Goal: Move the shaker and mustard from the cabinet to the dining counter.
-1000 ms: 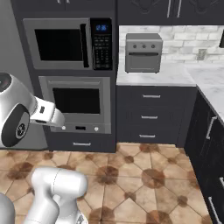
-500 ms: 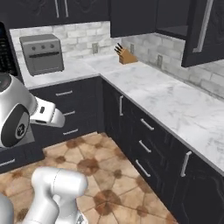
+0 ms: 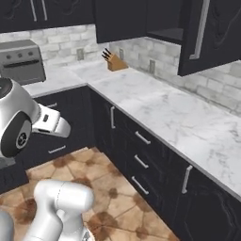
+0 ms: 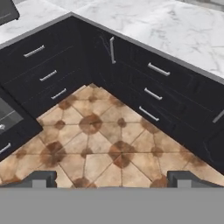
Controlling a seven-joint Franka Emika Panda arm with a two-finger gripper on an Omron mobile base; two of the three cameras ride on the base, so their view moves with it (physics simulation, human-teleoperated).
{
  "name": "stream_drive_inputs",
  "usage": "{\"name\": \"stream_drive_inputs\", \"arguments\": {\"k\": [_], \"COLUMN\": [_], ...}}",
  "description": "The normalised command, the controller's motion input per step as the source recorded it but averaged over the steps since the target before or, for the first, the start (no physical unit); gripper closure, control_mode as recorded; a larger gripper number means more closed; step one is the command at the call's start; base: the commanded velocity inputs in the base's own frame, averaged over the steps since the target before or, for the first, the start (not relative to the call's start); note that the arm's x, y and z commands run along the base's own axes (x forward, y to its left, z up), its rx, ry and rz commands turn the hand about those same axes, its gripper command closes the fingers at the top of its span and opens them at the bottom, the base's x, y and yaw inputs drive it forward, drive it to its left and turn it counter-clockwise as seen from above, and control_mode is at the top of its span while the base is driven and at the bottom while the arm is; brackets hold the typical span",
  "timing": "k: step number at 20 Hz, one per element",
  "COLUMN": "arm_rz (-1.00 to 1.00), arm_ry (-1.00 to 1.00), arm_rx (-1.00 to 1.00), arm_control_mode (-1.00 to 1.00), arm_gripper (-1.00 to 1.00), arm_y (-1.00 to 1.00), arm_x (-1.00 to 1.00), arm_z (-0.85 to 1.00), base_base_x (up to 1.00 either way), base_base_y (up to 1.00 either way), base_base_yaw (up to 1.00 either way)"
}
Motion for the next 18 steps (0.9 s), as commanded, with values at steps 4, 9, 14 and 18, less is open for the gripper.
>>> {"name": "stream_drive_inputs", "arguments": {"k": [4, 9, 14, 18], "arm_rz": [0.00, 0.00, 0.00, 0.00], "arm_ry": [0.00, 0.00, 0.00, 0.00], "arm_rx": [0.00, 0.00, 0.00, 0.00], "arm_control_mode": [1.00, 1.00, 1.00, 1.00], "arm_gripper": [-1.00, -1.00, -1.00, -1.00], "arm_y": [0.00, 0.00, 0.00, 0.00], "arm_x": [0.00, 0.00, 0.00, 0.00], "arm_z": [0.00, 0.00, 0.00, 0.00], "base_base_x": [1.00, 0.64, 0.04, 0.29], "base_base_y": [-0.05, -0.27, -0.17, 0.09], "base_base_yaw": [-0.20, -0.37, -0.62, -0.58]}}
